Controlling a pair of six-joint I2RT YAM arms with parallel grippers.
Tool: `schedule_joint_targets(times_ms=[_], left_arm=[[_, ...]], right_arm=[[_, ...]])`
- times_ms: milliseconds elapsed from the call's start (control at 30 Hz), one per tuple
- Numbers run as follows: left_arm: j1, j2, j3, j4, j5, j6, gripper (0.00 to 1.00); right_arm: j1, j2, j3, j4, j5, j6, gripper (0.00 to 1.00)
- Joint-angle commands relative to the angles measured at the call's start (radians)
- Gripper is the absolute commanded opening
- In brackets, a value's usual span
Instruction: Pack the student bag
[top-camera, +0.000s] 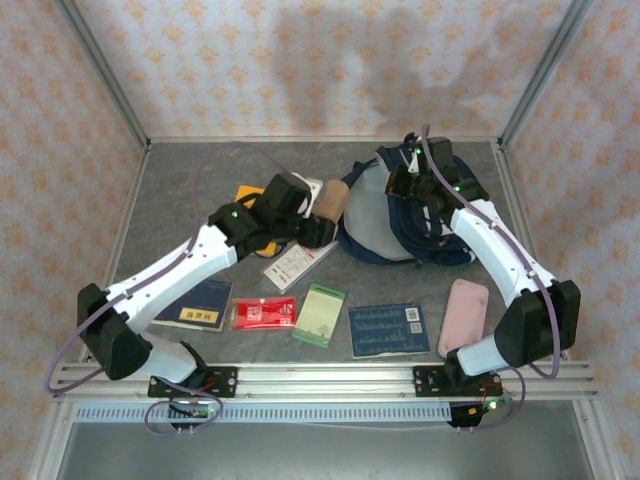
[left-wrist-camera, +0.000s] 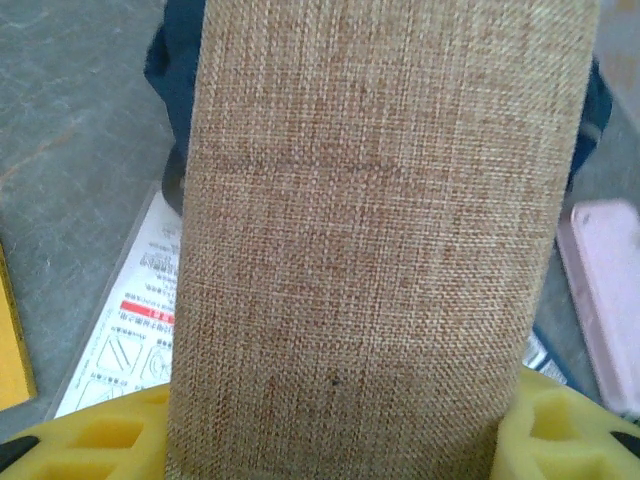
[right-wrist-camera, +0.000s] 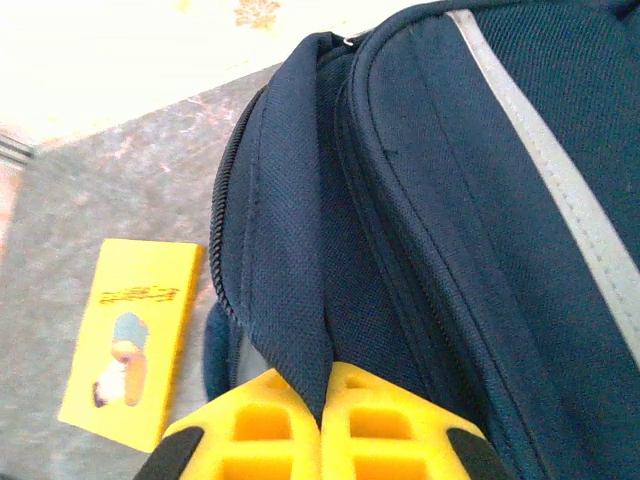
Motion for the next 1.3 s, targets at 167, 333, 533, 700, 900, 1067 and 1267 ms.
schedule_joint_targets(times_ms=[167, 333, 533, 700, 900, 1067, 1267], left_arm=[[0.065, 0.267, 0.272, 0.014, 0.129, -0.258, 0.19], [0.098, 0.415, 0.390, 0.065, 0.158, -0.320, 0.19], [0.133, 0.580, 0.490, 0.167, 0.251, -0.392, 0.19], [0.127, 0.700, 0.559, 0.240, 0.317, -0.468, 0.21], [0.097, 0.782, 0.549, 0.379, 0.342, -0.593, 0.31], [0.043, 0.866, 0.648, 0.405, 0.374, -0.642, 0.36], [0.003, 0.895, 0.671, 0.480, 0.407, -0.694, 0.78]], right_arm=[[0.001, 0.003, 0.137, 0.064, -0.186, 0.156, 0.00], [0.001, 0.007, 0.196, 0.020, -0.256, 0.151, 0.00], [-0.001, 0.017, 0.252, -0.007, -0.344, 0.134, 0.00], [0.000, 0.037, 0.288, 0.020, -0.408, 0.174, 0.00], [-0.001, 0.071, 0.299, 0.179, -0.428, 0.314, 0.00], [0.000, 0.116, 0.306, 0.299, -0.429, 0.424, 0.00], [-0.001, 0.147, 0.333, 0.314, -0.415, 0.436, 0.00]])
